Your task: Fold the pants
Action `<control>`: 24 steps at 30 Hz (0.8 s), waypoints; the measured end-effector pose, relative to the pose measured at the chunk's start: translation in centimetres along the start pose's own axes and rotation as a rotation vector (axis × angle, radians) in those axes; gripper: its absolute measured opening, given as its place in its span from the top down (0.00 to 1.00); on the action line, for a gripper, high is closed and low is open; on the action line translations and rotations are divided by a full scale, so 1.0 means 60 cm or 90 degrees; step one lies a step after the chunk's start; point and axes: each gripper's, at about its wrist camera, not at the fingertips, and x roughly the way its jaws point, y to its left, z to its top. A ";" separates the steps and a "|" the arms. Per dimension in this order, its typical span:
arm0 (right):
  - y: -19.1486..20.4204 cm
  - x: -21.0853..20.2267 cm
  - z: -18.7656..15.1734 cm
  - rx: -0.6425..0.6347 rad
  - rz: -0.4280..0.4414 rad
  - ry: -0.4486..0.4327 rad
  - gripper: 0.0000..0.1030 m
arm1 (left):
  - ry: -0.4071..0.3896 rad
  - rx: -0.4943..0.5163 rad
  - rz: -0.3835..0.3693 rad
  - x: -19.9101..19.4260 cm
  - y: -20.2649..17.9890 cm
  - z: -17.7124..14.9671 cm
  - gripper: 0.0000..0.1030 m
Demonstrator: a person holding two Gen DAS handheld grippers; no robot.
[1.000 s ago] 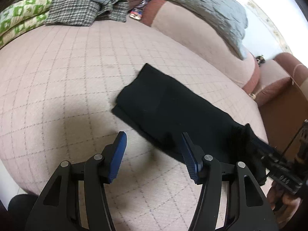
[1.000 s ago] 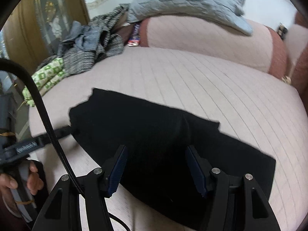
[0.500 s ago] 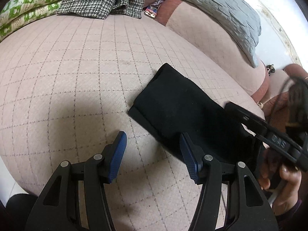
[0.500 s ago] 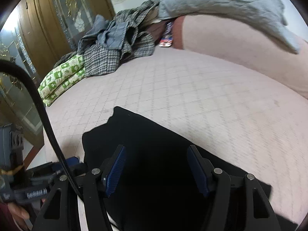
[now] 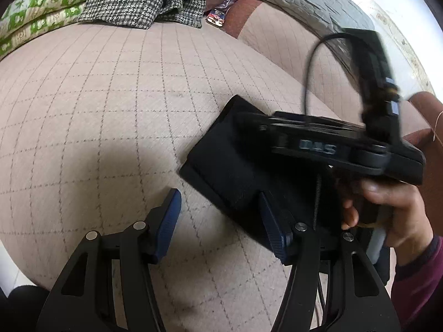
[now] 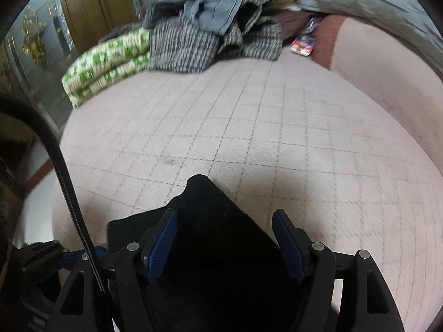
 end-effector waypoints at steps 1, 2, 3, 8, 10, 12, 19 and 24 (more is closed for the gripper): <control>0.000 0.011 0.000 0.004 0.004 0.007 0.54 | -0.002 0.001 -0.002 0.002 0.000 0.002 0.43; 0.001 0.016 -0.002 0.005 -0.001 0.007 0.66 | -0.002 -0.001 -0.007 0.005 0.001 0.004 0.43; 0.004 0.015 -0.003 0.004 -0.005 -0.003 0.71 | -0.002 -0.008 -0.019 0.007 0.004 0.007 0.44; 0.002 -0.055 -0.013 0.028 -0.006 -0.085 0.88 | 0.012 -0.004 -0.090 0.009 0.003 0.019 0.80; -0.002 -0.102 -0.020 0.045 -0.001 -0.128 0.88 | -0.024 0.033 -0.111 -0.014 -0.013 0.018 0.83; -0.004 -0.153 -0.034 0.063 0.003 -0.171 0.89 | -0.065 0.081 -0.137 -0.043 -0.039 0.014 0.83; -0.027 -0.352 -0.147 0.142 -0.034 -0.291 0.90 | -0.119 0.310 -0.247 -0.133 -0.190 -0.040 0.83; -0.088 -0.407 -0.281 0.268 -0.087 -0.295 0.93 | -0.045 0.410 -0.297 -0.088 -0.290 -0.101 0.83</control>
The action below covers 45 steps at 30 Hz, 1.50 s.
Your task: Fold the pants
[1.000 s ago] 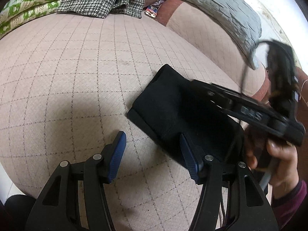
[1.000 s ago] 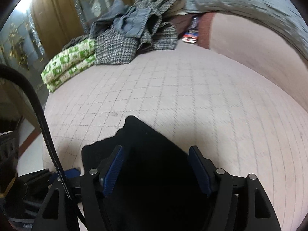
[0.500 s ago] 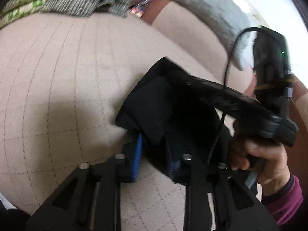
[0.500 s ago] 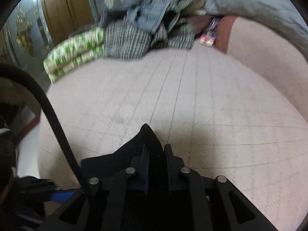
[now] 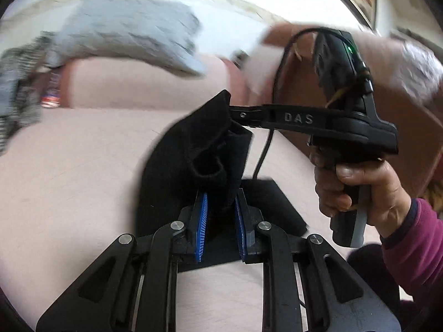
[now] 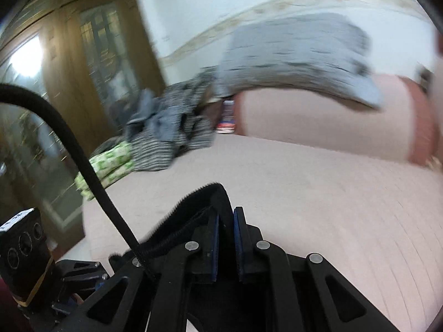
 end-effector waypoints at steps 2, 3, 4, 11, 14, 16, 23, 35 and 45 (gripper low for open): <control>-0.039 -0.001 -0.036 0.044 -0.037 0.028 0.95 | 0.060 0.006 0.002 0.058 -0.010 -0.020 0.83; -0.051 0.007 -0.051 0.056 -0.057 0.046 0.95 | 0.090 0.007 0.007 0.083 -0.013 -0.033 0.83; -0.068 0.015 -0.073 0.072 -0.083 0.076 0.95 | 0.110 0.009 0.010 0.099 -0.014 -0.044 0.83; -0.132 -0.048 -0.126 0.255 -0.048 0.018 0.55 | 0.111 -0.006 -0.037 0.059 0.002 -0.040 0.83; -0.111 -0.063 -0.126 0.249 0.007 0.011 0.52 | 0.096 -0.003 -0.022 0.032 0.020 -0.033 0.74; -0.093 -0.051 -0.119 0.219 0.006 0.036 0.49 | 0.075 -0.004 -0.002 0.016 0.025 -0.029 0.74; -0.078 0.023 -0.129 0.195 -0.014 0.107 0.44 | 0.061 -0.038 0.056 0.036 0.064 -0.025 0.74; -0.057 -0.058 -0.102 0.205 0.025 -0.009 0.89 | 0.046 -0.022 0.024 0.019 0.035 -0.009 0.74; -0.137 -0.046 -0.156 0.240 -0.114 0.072 0.90 | 0.123 -0.009 0.091 0.124 0.018 -0.008 0.63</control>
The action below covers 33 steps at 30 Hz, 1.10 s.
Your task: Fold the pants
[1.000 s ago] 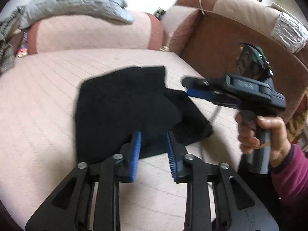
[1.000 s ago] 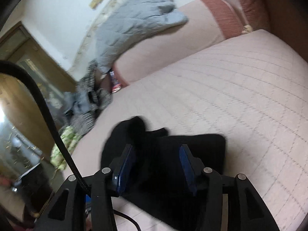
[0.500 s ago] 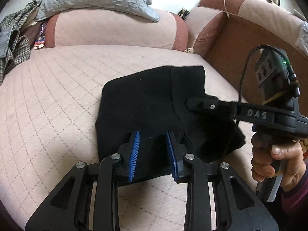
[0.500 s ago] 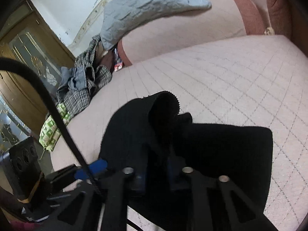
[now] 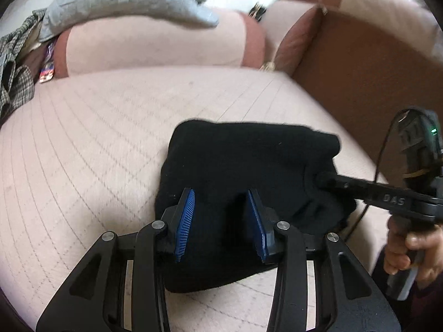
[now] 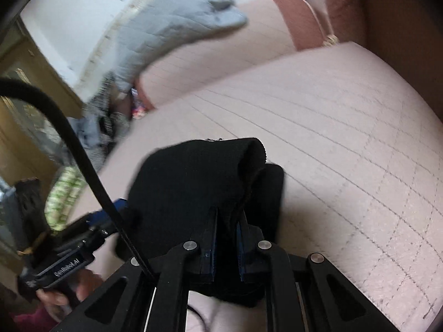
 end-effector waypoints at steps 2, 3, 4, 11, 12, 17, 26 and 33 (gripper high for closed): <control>0.008 0.008 0.002 -0.023 -0.019 -0.003 0.90 | -0.008 0.009 0.012 0.005 -0.003 -0.005 0.63; 0.010 0.009 0.003 -0.027 -0.022 -0.004 0.90 | -0.012 0.014 0.018 0.007 -0.006 -0.007 0.63; 0.008 0.007 0.004 -0.024 -0.023 -0.005 0.90 | -0.012 0.014 0.023 0.010 -0.008 -0.007 0.63; 0.005 -0.048 0.016 -0.007 -0.065 -0.065 0.86 | -0.014 0.010 0.035 0.017 -0.014 -0.008 0.63; 0.012 -0.059 0.019 -0.019 -0.066 -0.083 0.86 | -0.013 0.006 0.034 0.014 -0.012 -0.009 0.63; 0.072 -0.077 0.040 -0.091 0.025 -0.116 0.86 | -0.012 -0.025 0.005 -0.004 -0.007 -0.013 0.63; 0.016 0.048 0.073 -0.059 -0.062 -0.039 0.86 | -0.015 -0.007 0.014 0.004 -0.013 -0.017 0.63; 0.027 0.012 0.072 -0.076 -0.057 -0.045 0.77 | -0.018 -0.001 0.027 0.002 -0.018 -0.020 0.63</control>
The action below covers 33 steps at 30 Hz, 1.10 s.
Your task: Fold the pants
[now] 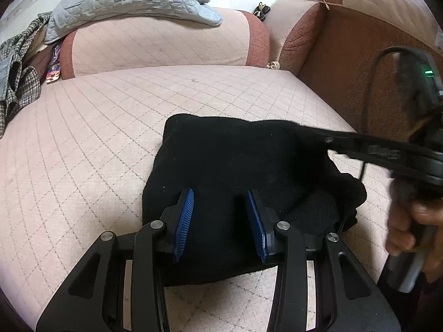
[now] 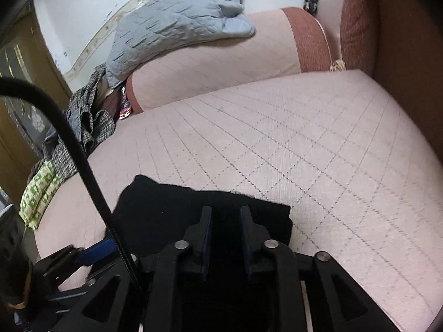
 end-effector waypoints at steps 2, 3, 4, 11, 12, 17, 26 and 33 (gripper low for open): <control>0.012 -0.025 -0.008 -0.018 0.017 -0.010 0.72 | 0.000 0.002 0.005 -0.006 -0.004 -0.001 0.63; 0.017 -0.037 -0.013 -0.029 0.021 -0.013 0.68 | -0.001 0.003 0.008 -0.009 -0.005 -0.001 0.63; 0.023 -0.047 -0.022 -0.042 0.026 -0.012 0.66 | -0.002 0.004 0.011 -0.013 -0.005 -0.002 0.63; 0.037 -0.047 -0.070 -0.102 -0.006 0.045 0.64 | -0.003 -0.017 0.012 -0.036 0.003 -0.010 0.63; 0.031 -0.044 -0.077 -0.101 -0.023 0.054 0.64 | 0.001 -0.015 0.014 -0.035 0.004 -0.014 0.63; -0.007 -0.042 -0.106 -0.071 -0.052 0.062 0.52 | -0.001 0.006 0.029 -0.032 -0.006 -0.037 0.59; -0.017 -0.069 -0.100 -0.044 -0.016 0.032 0.51 | -0.018 0.000 0.026 -0.044 -0.002 -0.038 0.55; -0.009 -0.085 -0.085 -0.031 -0.004 0.006 0.51 | -0.018 -0.011 0.043 -0.052 0.018 -0.028 0.55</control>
